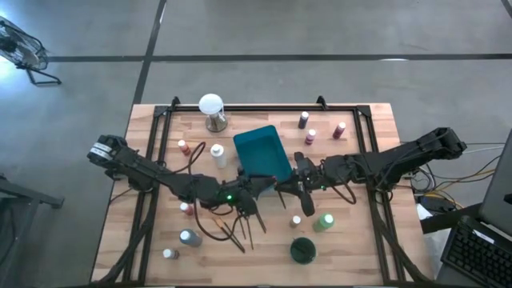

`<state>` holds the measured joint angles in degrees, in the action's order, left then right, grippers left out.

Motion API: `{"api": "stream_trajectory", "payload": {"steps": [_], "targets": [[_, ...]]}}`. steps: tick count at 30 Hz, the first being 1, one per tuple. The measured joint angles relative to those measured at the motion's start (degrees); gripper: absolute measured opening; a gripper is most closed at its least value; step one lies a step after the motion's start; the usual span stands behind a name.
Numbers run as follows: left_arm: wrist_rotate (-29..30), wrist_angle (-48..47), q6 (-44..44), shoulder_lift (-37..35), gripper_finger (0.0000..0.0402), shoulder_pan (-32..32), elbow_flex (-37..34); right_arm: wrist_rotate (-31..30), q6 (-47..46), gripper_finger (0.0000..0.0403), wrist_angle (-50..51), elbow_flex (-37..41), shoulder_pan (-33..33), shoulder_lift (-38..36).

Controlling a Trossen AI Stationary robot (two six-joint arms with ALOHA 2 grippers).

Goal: Pick & Place Paint Supplies
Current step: Put the gold paint brush into the green cup

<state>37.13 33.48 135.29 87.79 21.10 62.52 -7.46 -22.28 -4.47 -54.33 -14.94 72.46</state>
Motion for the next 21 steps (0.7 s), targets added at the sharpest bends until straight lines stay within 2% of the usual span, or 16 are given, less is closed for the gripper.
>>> {"api": "stream_trajectory", "payload": {"steps": [3, 6, 9, 13, 21], "targets": [[2.9, 0.0, -4.7, -0.2, 0.0096, 0.1, 0.0, 0.0, 0.0, 0.0019, 1.8, 0.0, -0.1, -1.3], [8.8, 0.3, -11.2, -0.8, 0.0113, 0.1, 0.0, -0.3, 0.4, 0.0019, 4.5, 0.0, -0.9, -3.3], [15.0, 0.3, -18.9, -2.5, 0.0124, 0.1, 0.0, -3.2, 3.5, 0.0019, 5.2, 0.0, -3.4, -5.0], [18.4, -0.1, -32.7, -5.6, 0.0127, 0.0, -0.1, -11.4, 6.9, 0.0019, 5.4, -0.3, -8.7, -6.9], [18.1, -8.9, -65.9, -13.0, 0.0126, -0.1, -3.8, -34.8, 12.4, 0.0019, 2.8, -1.5, -22.5, -5.7]]}}
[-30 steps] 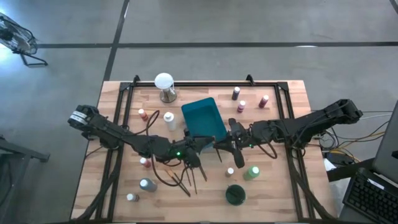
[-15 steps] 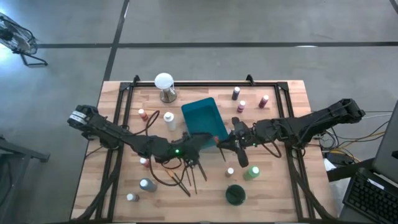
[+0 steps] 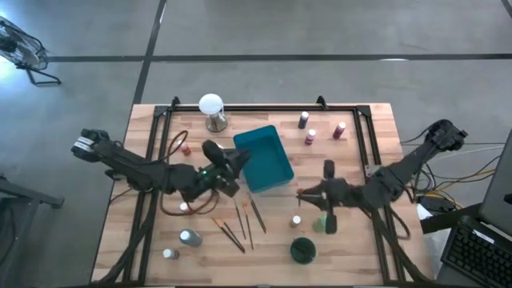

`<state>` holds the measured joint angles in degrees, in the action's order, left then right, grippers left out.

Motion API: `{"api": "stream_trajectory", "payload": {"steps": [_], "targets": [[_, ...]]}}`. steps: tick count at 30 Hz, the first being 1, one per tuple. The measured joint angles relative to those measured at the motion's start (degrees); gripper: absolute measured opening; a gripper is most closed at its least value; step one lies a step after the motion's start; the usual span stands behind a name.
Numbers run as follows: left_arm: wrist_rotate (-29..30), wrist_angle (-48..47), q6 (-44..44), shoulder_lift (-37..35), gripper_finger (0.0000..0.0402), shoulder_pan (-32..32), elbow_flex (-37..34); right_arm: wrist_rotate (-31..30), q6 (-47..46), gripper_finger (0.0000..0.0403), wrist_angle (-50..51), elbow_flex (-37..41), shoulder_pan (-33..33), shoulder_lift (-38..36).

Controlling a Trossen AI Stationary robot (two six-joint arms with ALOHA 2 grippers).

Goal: Pick & Place Paint Supplies
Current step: Put the gold paint brush into the green cup

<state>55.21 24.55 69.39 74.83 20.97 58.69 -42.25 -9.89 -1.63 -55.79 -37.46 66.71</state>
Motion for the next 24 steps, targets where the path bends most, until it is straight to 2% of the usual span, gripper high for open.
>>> {"api": "stream_trajectory", "payload": {"steps": [3, 8, 14, 19, 24], "targets": [[-0.3, -3.0, -11.9, -2.2, 0.0127, 0.0, -2.9, -6.3, 2.3, 0.0019, -4.3, 0.0, -4.7, 2.2], [-2.6, -3.9, -29.1, -4.7, 0.0126, -0.1, -9.0, -11.7, 3.9, 0.0019, -11.8, -0.2, -10.1, 7.4], [-4.1, -4.1, -49.7, -7.4, 0.0126, -0.1, -14.7, -18.8, -1.4, 0.0019, -14.1, -1.5, -15.0, 14.8], [-9.1, -4.2, -59.6, -9.3, 0.0126, -0.2, -18.1, -27.3, -4.8, 0.0019, -14.3, -5.6, -19.5, 21.5], [-9.4, -3.9, -62.8, -9.8, 0.0126, -0.8, -19.4, -36.1, -5.0, 0.0019, -14.3, -11.2, -22.6, 27.4]]}}
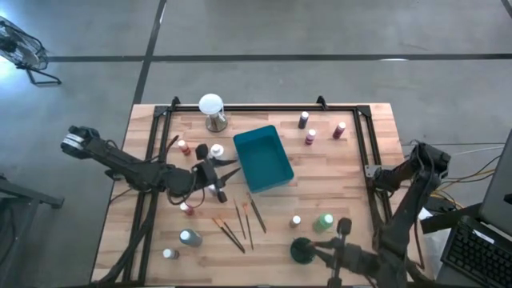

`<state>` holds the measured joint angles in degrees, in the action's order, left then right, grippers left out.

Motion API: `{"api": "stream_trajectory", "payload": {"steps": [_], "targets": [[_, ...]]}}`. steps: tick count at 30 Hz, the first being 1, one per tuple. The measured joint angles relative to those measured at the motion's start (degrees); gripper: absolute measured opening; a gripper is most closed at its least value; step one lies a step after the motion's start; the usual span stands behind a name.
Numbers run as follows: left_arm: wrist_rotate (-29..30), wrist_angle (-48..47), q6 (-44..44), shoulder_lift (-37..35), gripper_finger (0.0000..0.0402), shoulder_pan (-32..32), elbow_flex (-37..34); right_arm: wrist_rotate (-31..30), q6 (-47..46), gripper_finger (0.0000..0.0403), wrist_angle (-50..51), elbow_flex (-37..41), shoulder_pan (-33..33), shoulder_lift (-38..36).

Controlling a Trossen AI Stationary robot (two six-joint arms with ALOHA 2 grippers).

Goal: Pick & Place Paint Supplies
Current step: Put the gold paint brush into the green cup

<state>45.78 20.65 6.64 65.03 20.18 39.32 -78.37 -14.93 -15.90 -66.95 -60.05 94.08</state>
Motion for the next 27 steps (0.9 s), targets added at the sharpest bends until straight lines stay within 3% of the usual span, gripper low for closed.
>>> {"api": "stream_trajectory", "payload": {"steps": [4, 10, 12, 27], "targets": [[-1.2, 0.1, -3.9, -0.1, 0.0126, -1.9, -1.1, -1.2, -3.7, 0.0019, 0.7, -1.4, 0.1, 3.1], [-19.2, 1.5, -6.7, -0.1, 0.0126, -7.0, -3.8, -1.3, -11.1, 0.0019, 0.8, 2.2, 0.7, 3.0], [-22.0, 1.4, -7.3, -0.1, 0.0126, -7.9, -4.1, -1.3, -12.8, 0.0019, 0.7, 3.3, 0.6, 2.2], [-22.3, 2.1, -4.8, -0.1, 0.0126, -8.2, -4.0, 3.8, -22.8, 0.0019, 0.7, 11.5, 0.7, 2.0]]}}
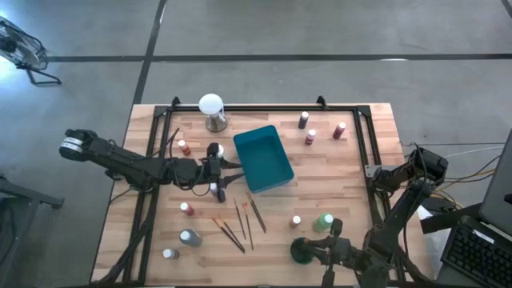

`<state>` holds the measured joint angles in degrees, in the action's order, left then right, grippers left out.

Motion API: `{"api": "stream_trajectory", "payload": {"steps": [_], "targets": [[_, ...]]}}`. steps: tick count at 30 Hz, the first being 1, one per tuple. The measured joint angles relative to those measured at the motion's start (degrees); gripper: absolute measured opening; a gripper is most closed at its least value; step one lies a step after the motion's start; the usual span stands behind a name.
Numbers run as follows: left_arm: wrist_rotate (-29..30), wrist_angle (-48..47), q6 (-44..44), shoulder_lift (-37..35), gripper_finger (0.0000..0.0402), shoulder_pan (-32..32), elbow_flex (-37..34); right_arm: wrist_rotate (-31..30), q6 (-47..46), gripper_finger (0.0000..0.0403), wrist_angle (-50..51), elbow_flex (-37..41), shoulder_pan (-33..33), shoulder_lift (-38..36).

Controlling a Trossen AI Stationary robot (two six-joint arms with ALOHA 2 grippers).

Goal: Pick & Place Paint Supplies
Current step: Put the gold paint brush into the green cup

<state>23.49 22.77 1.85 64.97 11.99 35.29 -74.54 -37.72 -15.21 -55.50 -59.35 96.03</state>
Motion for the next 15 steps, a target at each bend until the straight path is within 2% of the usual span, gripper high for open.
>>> {"api": "stream_trajectory", "payload": {"steps": [15], "targets": [[0.2, 0.2, 0.0, -0.2, 0.0126, -0.3, 0.0, 5.6, -4.5, 0.0019, -0.1, 5.2, 0.7, 1.0]]}}
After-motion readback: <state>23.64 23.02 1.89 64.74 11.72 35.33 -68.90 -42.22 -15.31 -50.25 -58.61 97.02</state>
